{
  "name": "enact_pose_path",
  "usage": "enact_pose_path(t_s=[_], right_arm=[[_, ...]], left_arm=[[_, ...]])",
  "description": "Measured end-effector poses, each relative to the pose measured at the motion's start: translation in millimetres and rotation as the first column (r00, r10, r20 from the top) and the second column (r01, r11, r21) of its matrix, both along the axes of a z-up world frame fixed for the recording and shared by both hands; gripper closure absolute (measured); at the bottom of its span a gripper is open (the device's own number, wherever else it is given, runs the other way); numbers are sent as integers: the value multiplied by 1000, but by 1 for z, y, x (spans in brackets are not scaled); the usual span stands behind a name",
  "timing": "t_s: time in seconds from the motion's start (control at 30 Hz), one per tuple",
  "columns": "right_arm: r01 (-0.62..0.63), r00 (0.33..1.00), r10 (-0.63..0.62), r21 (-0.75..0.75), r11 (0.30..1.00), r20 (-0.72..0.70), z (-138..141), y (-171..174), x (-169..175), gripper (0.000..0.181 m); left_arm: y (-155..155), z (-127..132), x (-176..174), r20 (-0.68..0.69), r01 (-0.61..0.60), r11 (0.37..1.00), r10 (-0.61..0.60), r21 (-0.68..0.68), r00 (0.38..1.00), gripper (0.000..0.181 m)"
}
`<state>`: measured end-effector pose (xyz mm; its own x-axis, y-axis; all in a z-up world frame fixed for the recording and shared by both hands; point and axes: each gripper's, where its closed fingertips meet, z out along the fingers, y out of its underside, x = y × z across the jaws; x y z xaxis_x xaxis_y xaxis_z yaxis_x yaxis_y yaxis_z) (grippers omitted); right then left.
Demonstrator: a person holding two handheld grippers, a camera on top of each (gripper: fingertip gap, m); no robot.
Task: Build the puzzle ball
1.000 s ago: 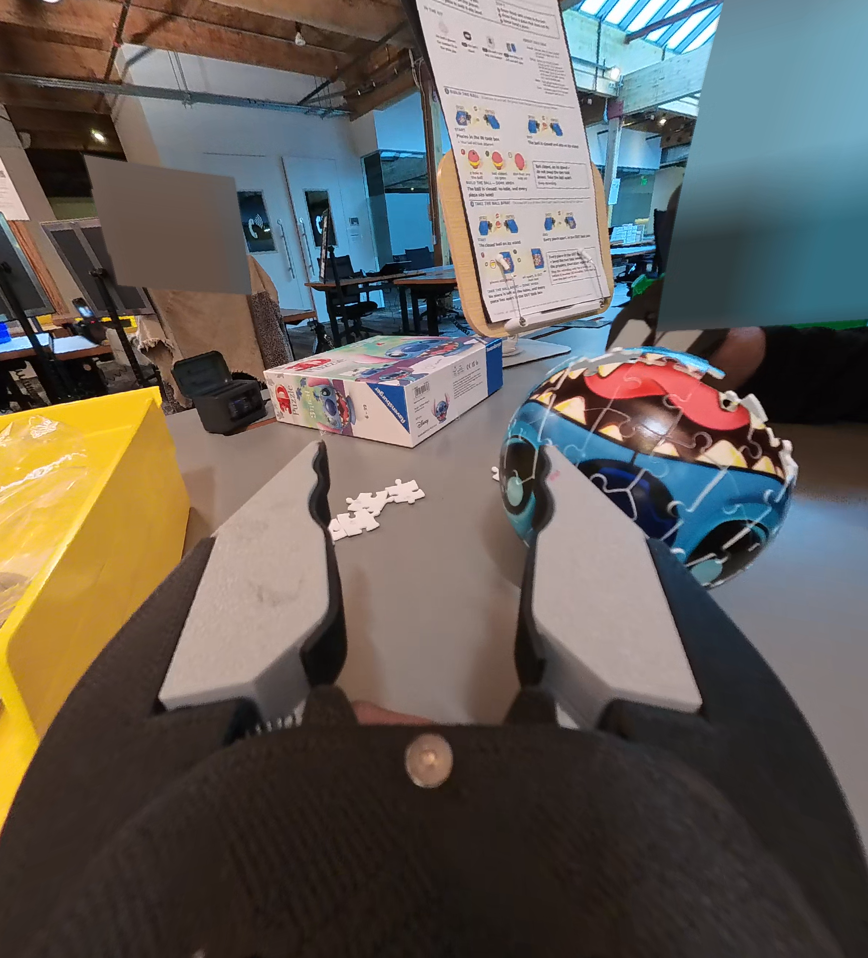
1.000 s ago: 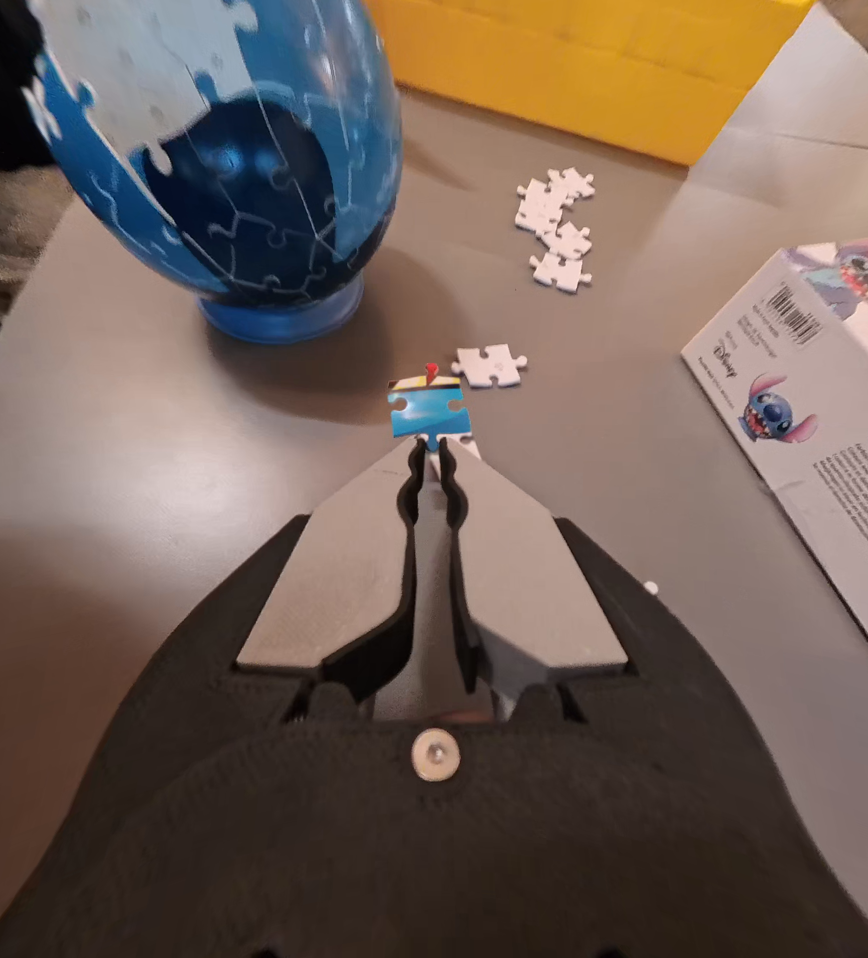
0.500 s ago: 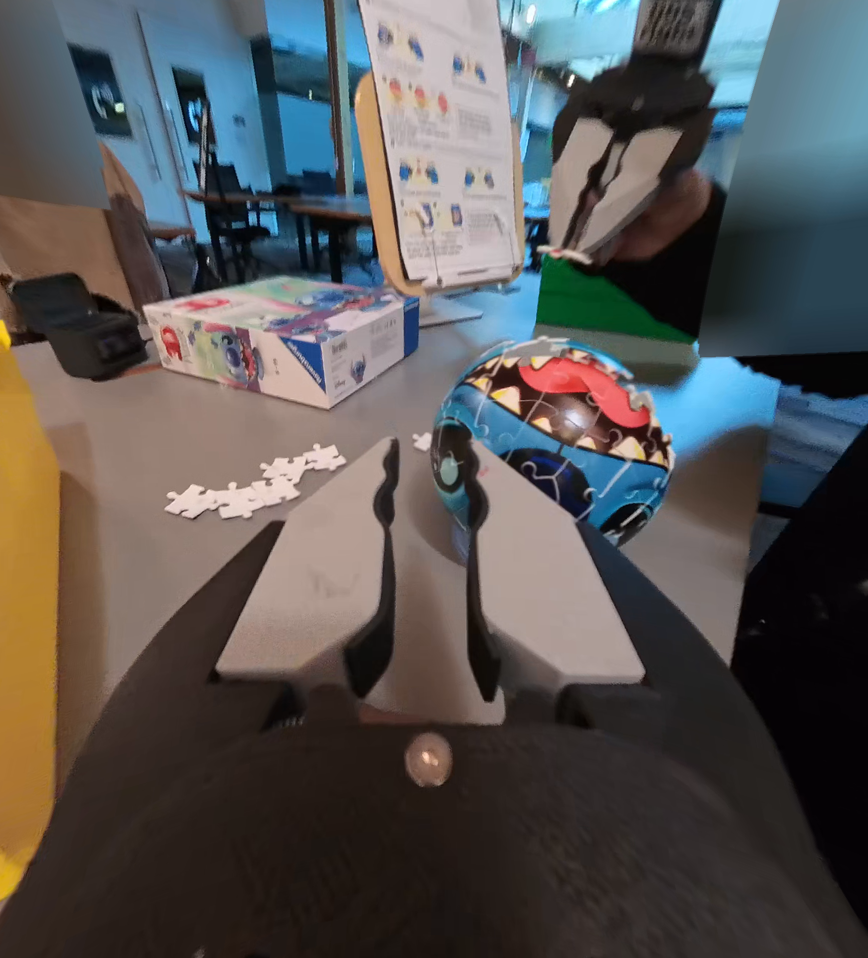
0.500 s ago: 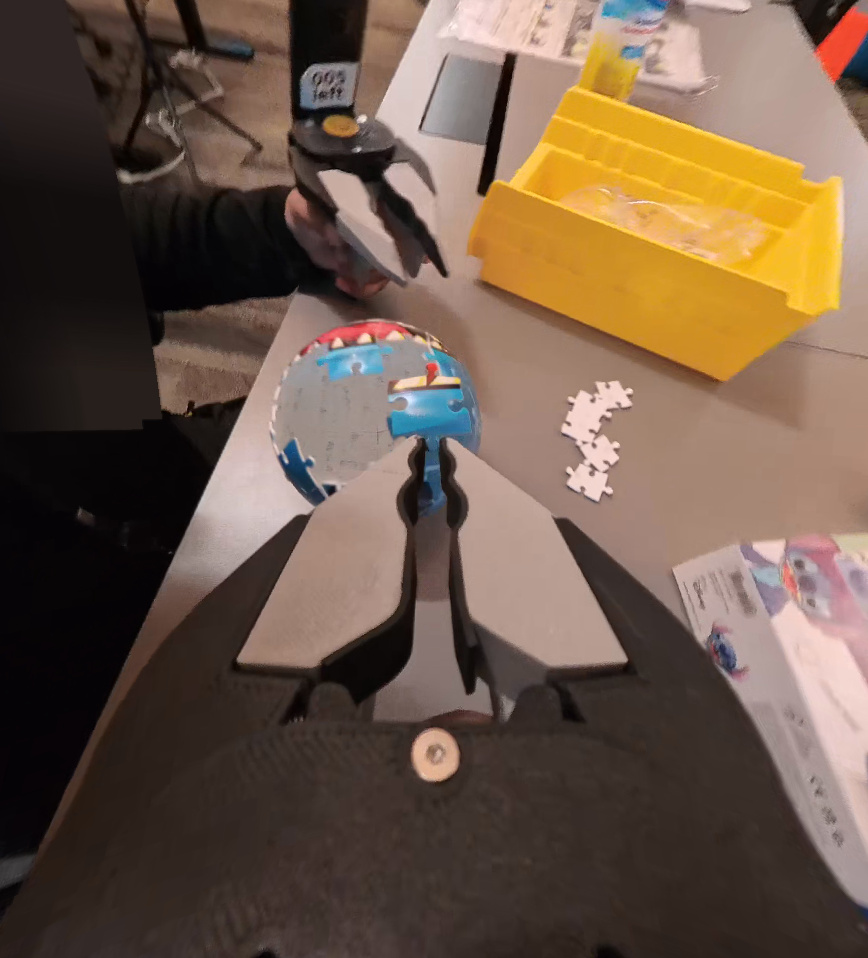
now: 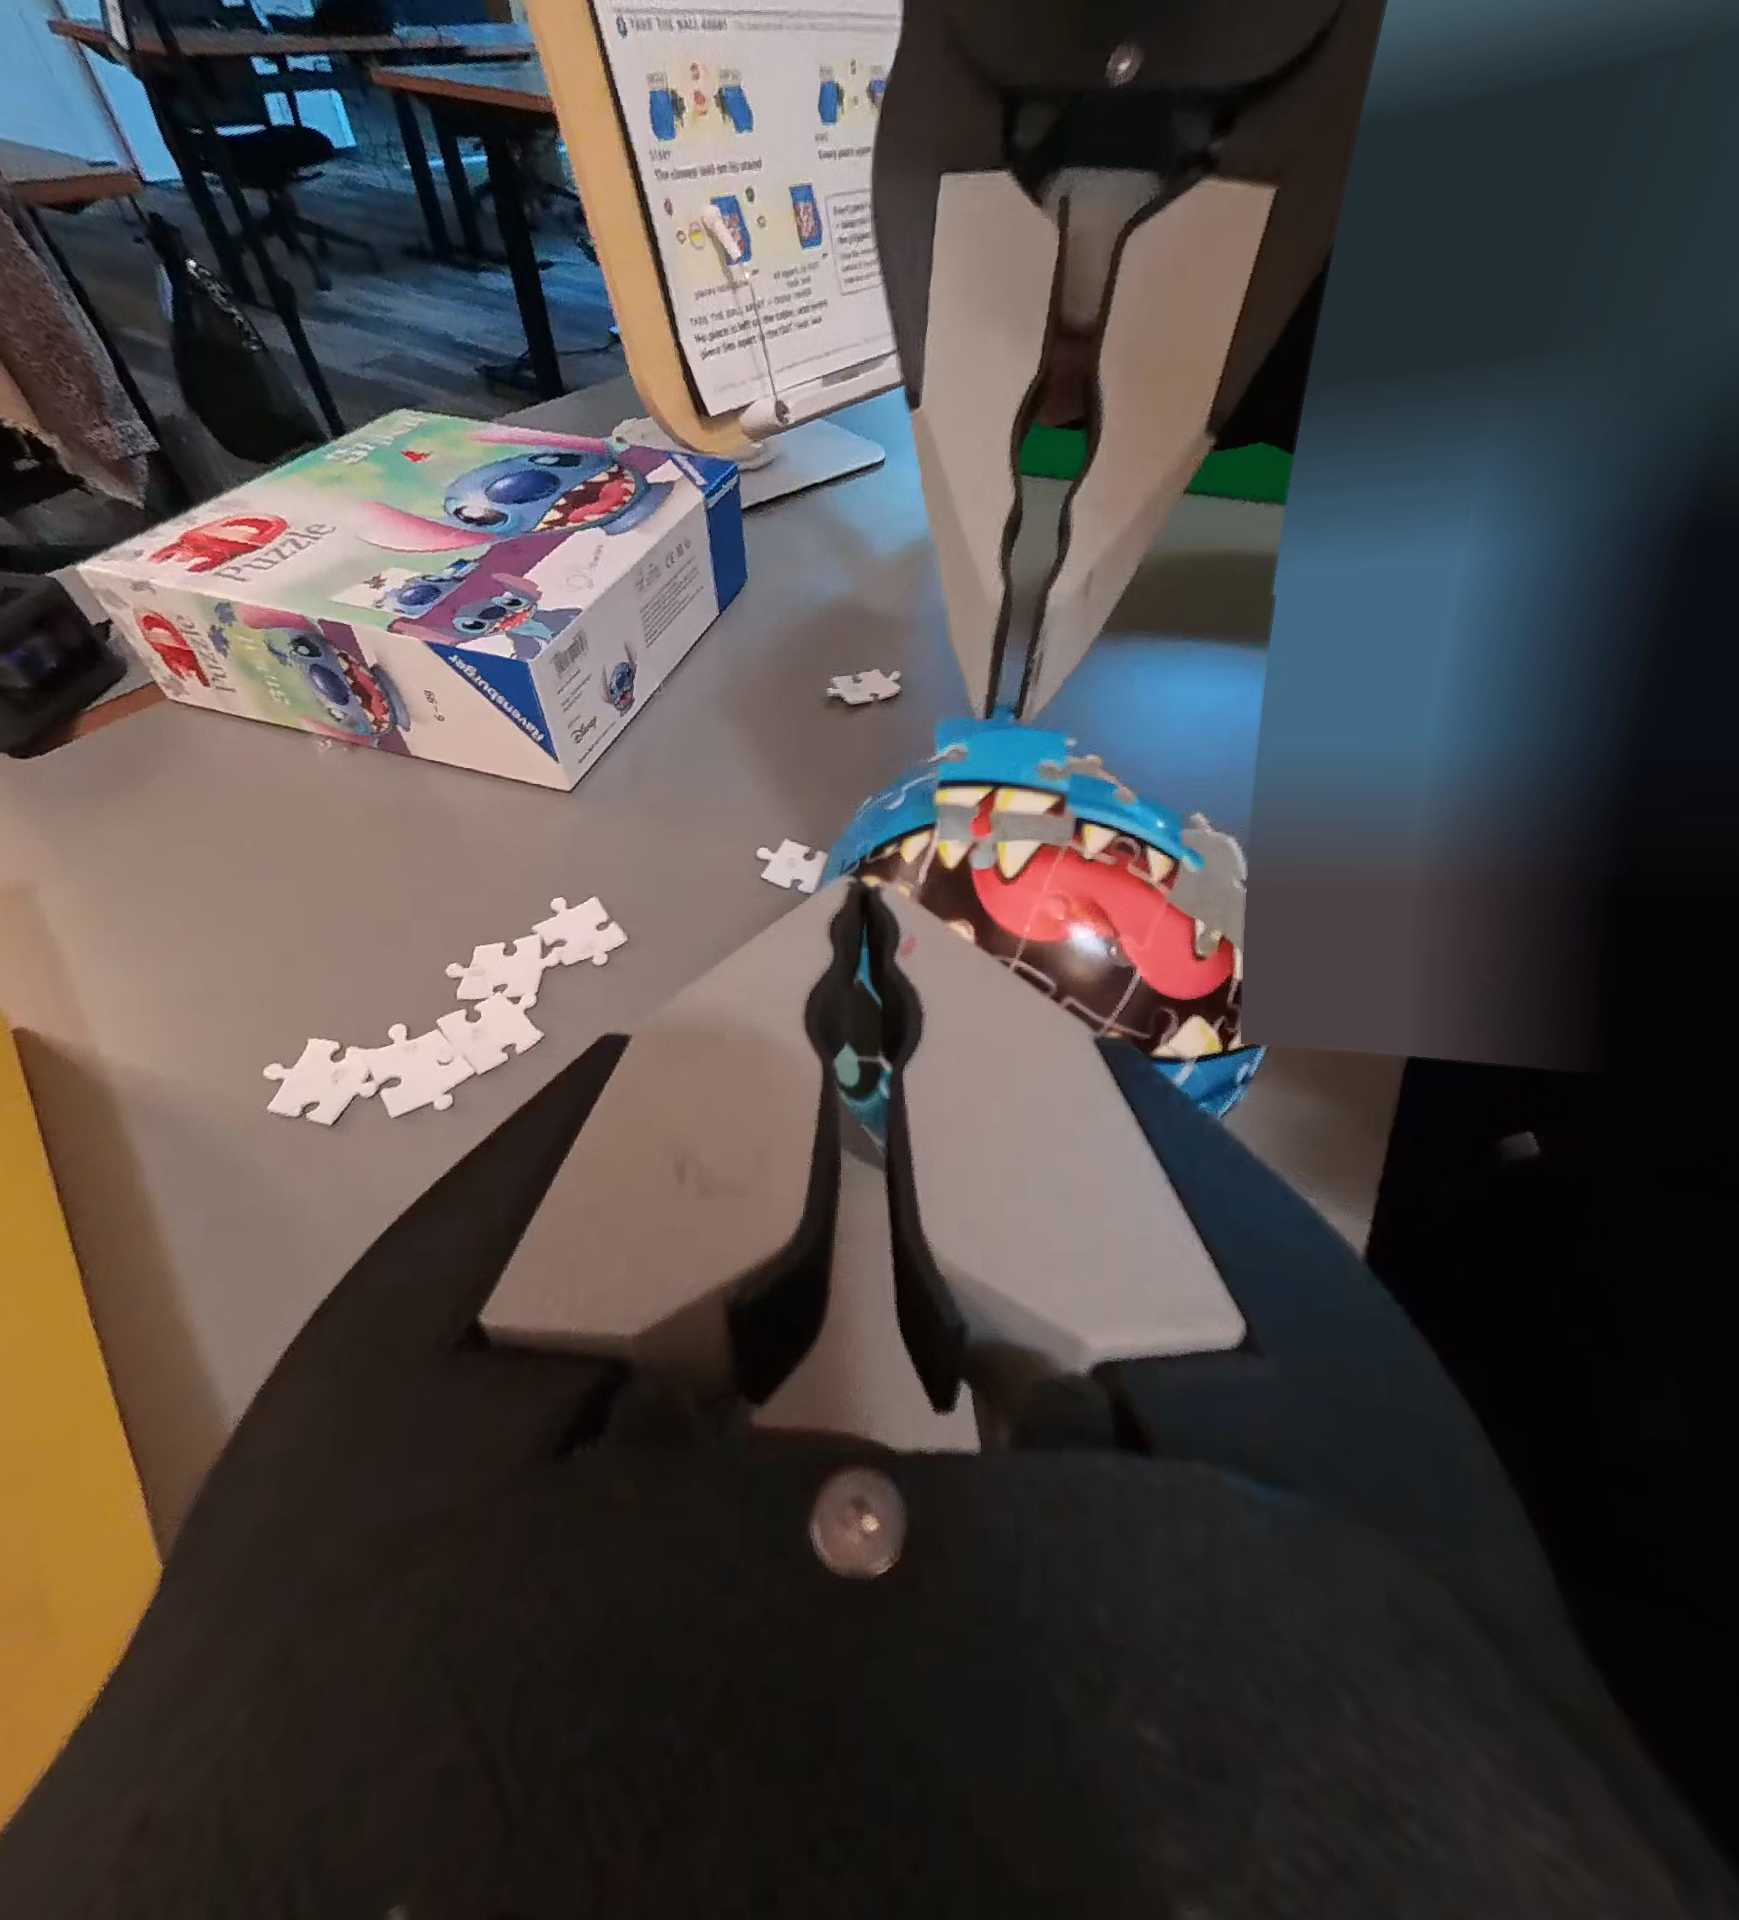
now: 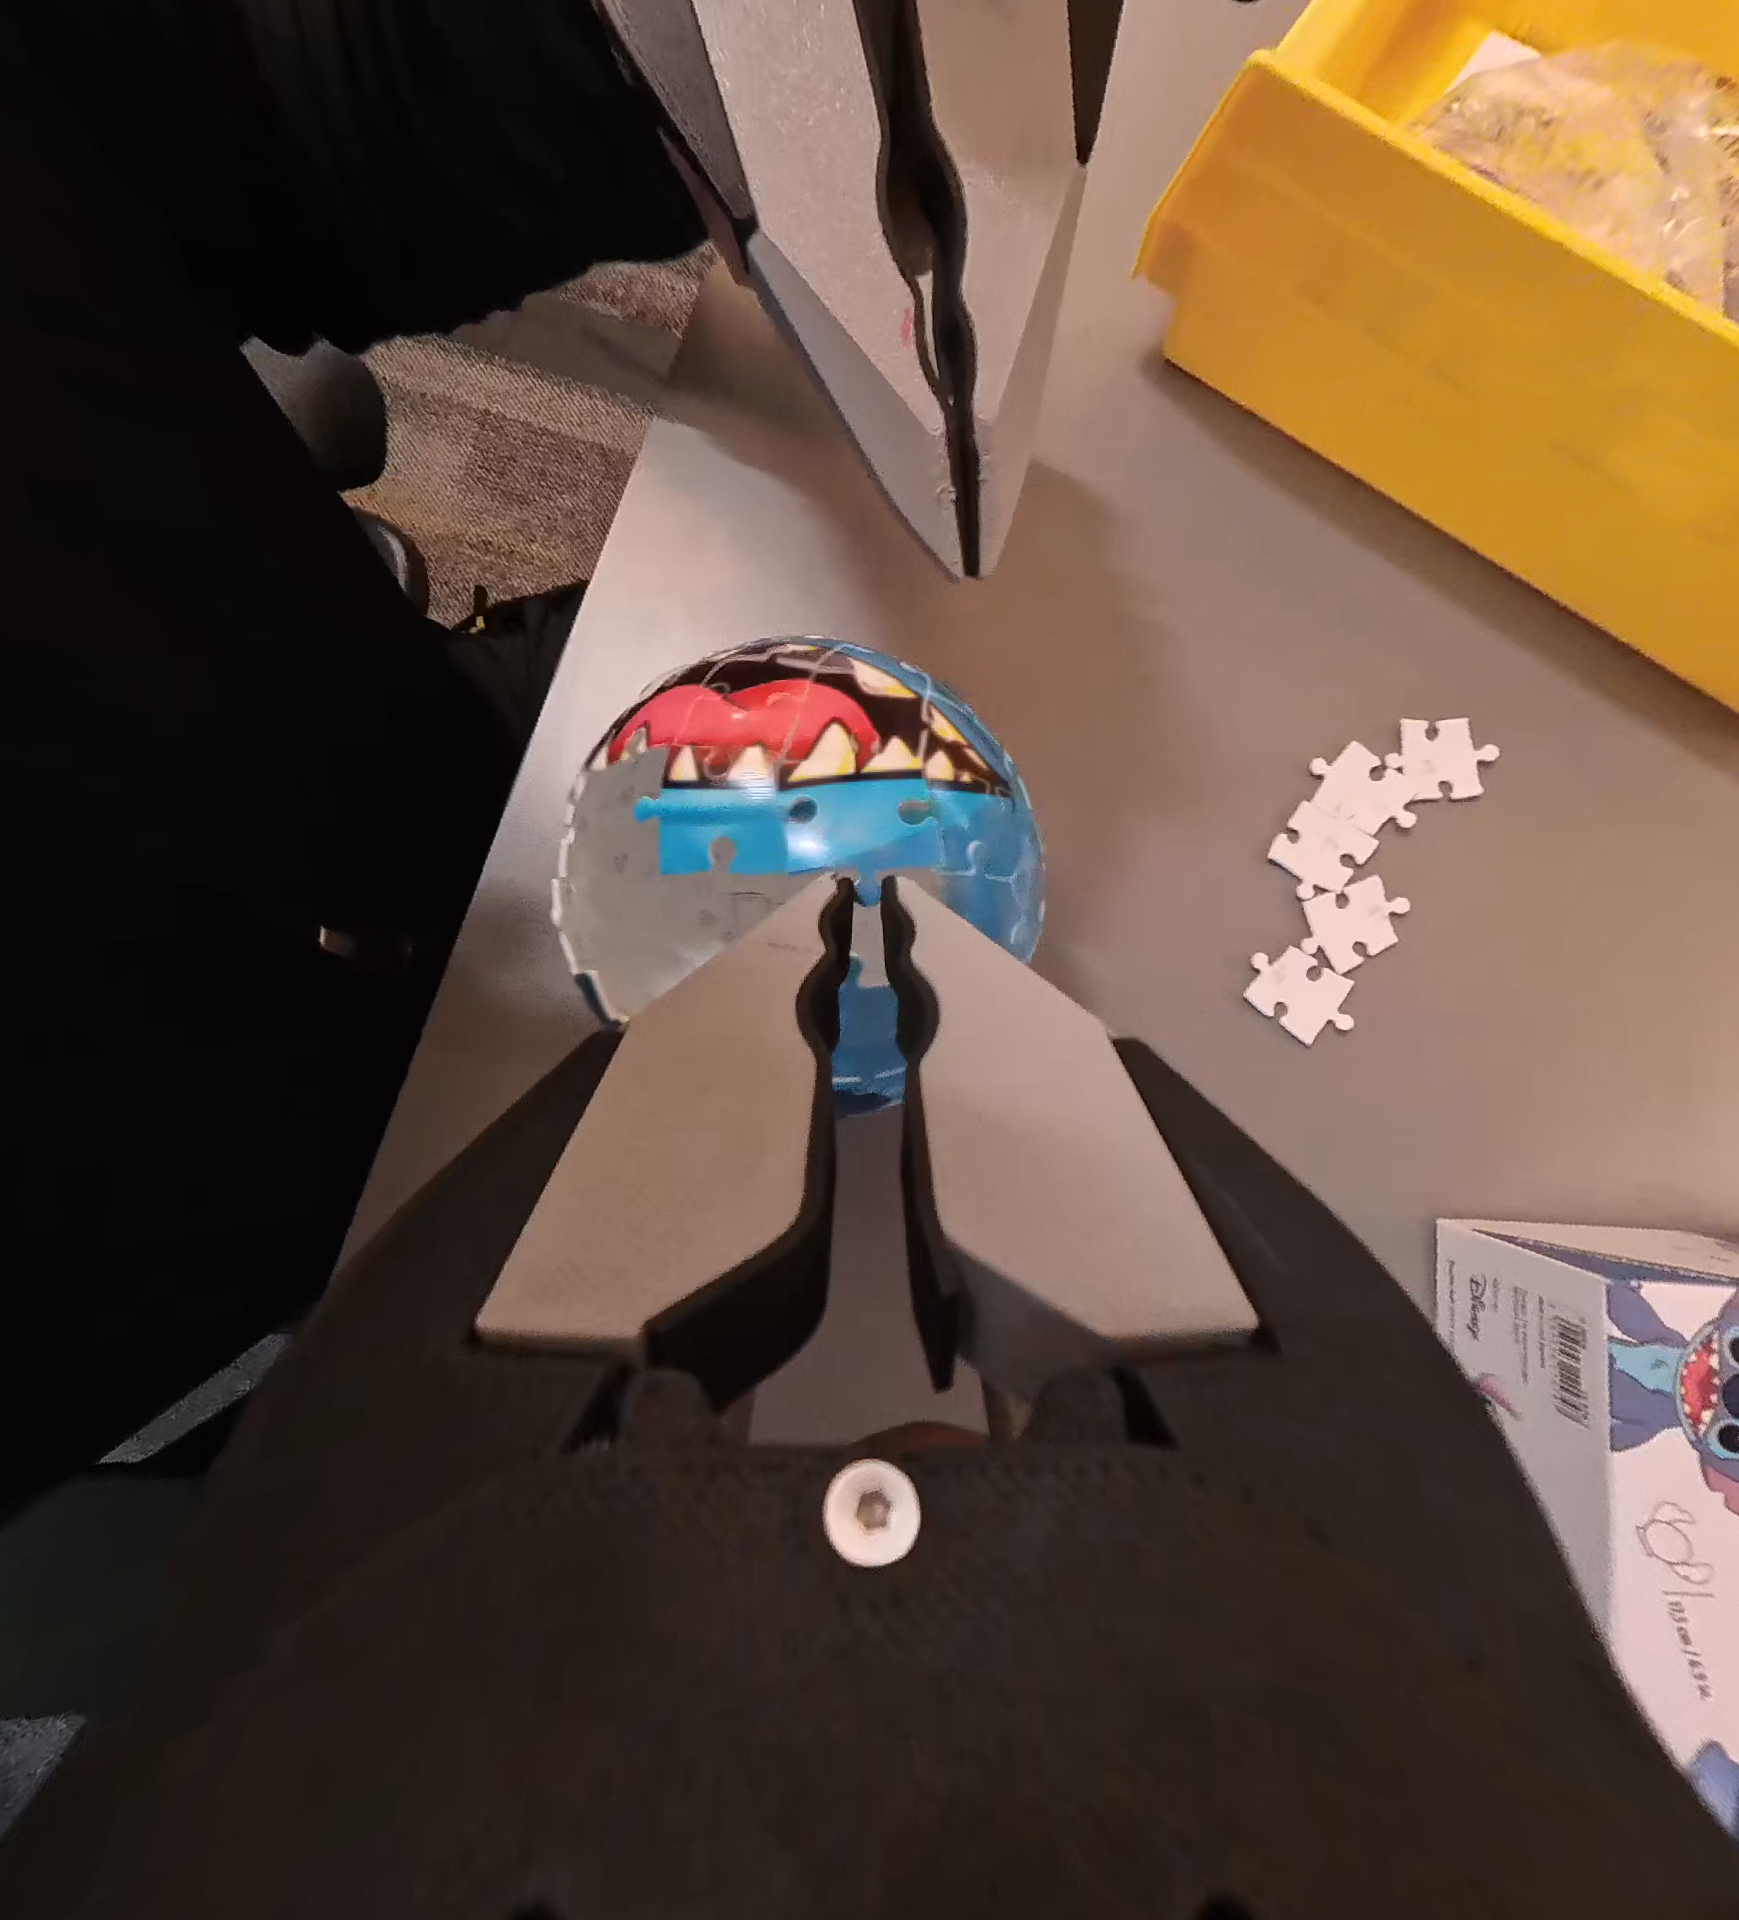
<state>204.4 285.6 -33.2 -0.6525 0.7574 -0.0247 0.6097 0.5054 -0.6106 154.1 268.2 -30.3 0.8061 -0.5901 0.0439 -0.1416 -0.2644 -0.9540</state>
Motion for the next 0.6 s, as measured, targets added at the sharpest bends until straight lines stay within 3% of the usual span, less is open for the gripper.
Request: enact_pose_path(t_s=[0.6], right_arm=[[36, 999, -36, -15, 999, 33, -7, -1, 0, 179]], left_arm=[[5, -5, 14, -8, 91, 996, -91, -21, 996, 181]])
